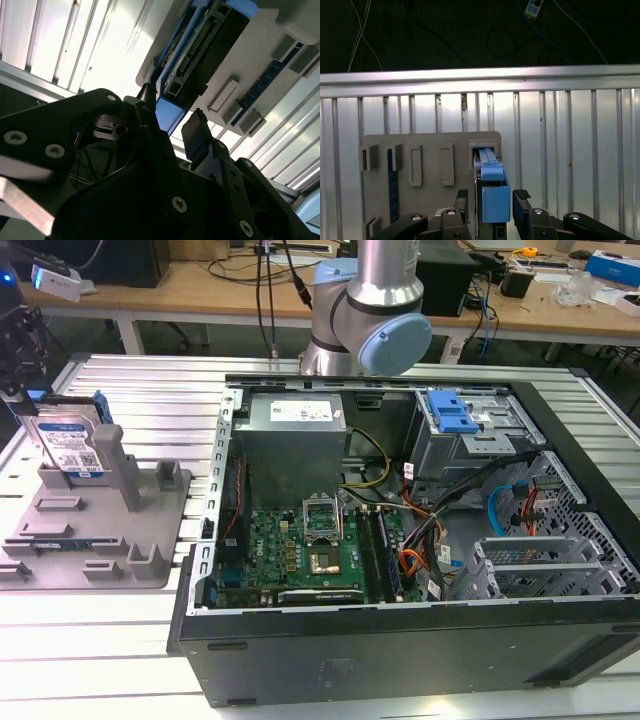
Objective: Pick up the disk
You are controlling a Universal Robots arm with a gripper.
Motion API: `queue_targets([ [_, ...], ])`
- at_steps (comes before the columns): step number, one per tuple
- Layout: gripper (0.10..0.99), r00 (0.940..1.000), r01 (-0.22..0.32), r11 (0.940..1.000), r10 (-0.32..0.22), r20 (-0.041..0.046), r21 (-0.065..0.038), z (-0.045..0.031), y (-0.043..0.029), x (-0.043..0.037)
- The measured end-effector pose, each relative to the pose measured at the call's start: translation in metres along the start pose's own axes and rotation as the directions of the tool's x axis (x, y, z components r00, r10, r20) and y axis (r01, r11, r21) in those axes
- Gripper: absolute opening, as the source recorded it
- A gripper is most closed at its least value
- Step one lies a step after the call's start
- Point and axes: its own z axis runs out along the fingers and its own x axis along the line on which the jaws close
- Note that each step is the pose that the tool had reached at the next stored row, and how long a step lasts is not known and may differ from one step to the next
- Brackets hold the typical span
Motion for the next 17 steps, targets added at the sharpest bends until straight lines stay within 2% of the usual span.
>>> queue_targets([
  [9, 0.482, 1.0, 0.0, 1.0, 0.0, -0.0009, 0.0, 0.011, -0.0001, -0.0009],
  [17, 0.471, 1.0, 0.0, 1.0, 0.0, -0.0016, 0.0, 0.0152, 0.0002, -0.0017],
])
